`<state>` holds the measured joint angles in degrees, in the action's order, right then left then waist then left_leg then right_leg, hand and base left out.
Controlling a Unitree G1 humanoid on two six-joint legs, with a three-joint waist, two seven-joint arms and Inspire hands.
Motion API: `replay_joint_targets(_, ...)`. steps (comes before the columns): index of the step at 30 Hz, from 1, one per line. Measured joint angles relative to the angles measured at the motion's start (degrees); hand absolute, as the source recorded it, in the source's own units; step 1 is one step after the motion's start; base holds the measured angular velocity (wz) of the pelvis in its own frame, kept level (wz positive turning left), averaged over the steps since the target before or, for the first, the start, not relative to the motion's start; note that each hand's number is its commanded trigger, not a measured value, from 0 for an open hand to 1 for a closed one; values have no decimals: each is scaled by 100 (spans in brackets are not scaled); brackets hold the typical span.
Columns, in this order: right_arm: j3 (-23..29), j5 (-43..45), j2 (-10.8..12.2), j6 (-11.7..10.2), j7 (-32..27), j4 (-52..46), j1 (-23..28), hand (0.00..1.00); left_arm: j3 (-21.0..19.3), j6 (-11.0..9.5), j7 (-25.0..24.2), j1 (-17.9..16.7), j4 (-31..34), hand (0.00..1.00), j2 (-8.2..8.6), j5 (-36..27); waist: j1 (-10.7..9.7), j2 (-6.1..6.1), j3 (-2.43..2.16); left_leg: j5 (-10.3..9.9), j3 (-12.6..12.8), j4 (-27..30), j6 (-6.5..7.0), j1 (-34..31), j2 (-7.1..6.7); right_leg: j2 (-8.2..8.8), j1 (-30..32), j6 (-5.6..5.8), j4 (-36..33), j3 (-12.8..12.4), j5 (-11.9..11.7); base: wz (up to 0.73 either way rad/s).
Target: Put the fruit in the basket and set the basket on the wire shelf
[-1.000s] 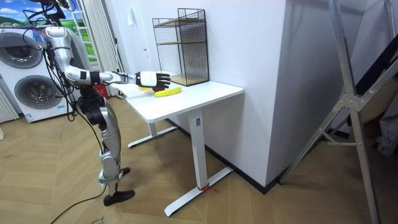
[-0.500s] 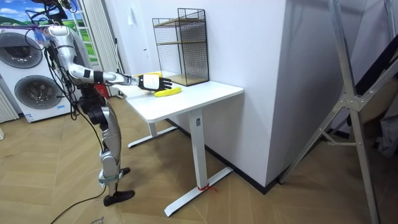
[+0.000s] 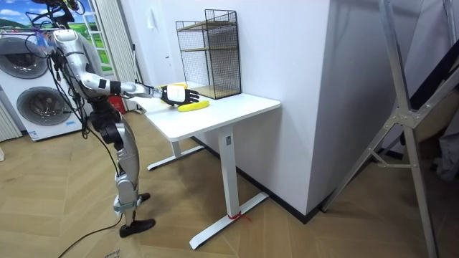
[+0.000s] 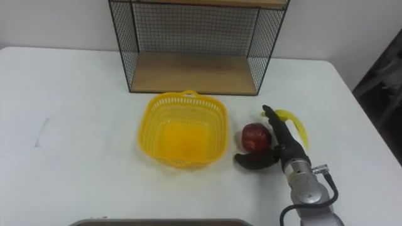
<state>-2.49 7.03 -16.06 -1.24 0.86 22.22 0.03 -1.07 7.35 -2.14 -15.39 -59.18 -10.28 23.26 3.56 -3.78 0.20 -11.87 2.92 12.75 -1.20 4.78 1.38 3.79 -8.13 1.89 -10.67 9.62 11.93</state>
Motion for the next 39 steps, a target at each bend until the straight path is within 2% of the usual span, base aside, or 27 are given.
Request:
replay_joint_targets(2, -1, -2, 0, -21, -18, 36, -1, 0, -1, 0, 1, 5, -2, 0, 0, 0, 4, -6, 0, 0, 1, 0, 0, -2, 0, 0, 2, 0, 1, 0, -1, 0)
replay_joint_targets(3, -1, -4, 1, -36, -19, 51, -1, 11, -18, -8, 1, -28, -39, 0, 0, 0, 5, -12, -1, 0, -2, -2, 0, -2, 0, 0, 0, 0, 7, 1, -1, 0)
replay_joint_targets(4, -1, -7, 0, -75, -23, 131, -1, 11, -57, -9, 2, -39, -49, 0, 0, 0, 2, -22, -3, 0, -10, -1, 0, -3, 0, 0, -5, 0, 10, 6, -1, 0)
replay_joint_targets(5, 2, -5, 1, -101, -23, 163, -2, 78, -77, -9, 2, -51, -51, 0, -1, -1, 0, -26, -5, 0, -14, 1, 0, -4, 0, 0, -8, 0, 13, 15, -1, 3)
replay_joint_targets(6, 4, 1, 0, -126, -23, 184, -2, 100, -99, -8, 2, -76, -53, 0, -3, -1, -3, -34, -7, 0, -21, 7, 0, -7, 0, 0, -11, 0, 16, 24, -2, 5)
replay_joint_targets(10, 114, -1, 1, -268, -106, 484, -72, 100, -106, 14, -16, -125, -49, 0, -11, 7, -14, -62, -15, -16, -113, 85, 3, -17, -2, -3, -120, -3, 110, 136, -26, 12)
replay_joint_targets(16, 399, 50, -32, -302, -253, 1098, -449, 100, -103, 31, -58, -113, -49, 0, -15, 10, -8, -45, -30, -19, -177, 117, -1, -5, -2, -15, -184, -5, 114, 187, -26, 7)
replay_joint_targets(20, 467, 55, -33, -301, -283, 1178, -489, 100, -109, 30, -55, -89, -46, 0, -15, 30, -8, -23, -53, -21, -173, 108, -4, 0, -1, -17, -185, -5, 118, 179, -26, 0)
replay_joint_targets(29, 488, -91, 52, -334, -266, 1279, -444, 100, -107, 24, -26, 9, -50, 0, -13, 159, -18, -17, -54, -39, -148, 92, -4, 95, -1, -18, -268, -5, 122, 152, -26, 0)
replay_joint_targets(39, 376, -1151, 132, -370, -270, 1101, -259, 100, -97, 23, -20, -49, -111, 0, -7, 234, -23, 12, -56, -80, -109, 96, 8, 177, 1, -15, -349, 2, 116, 113, -24, -1)
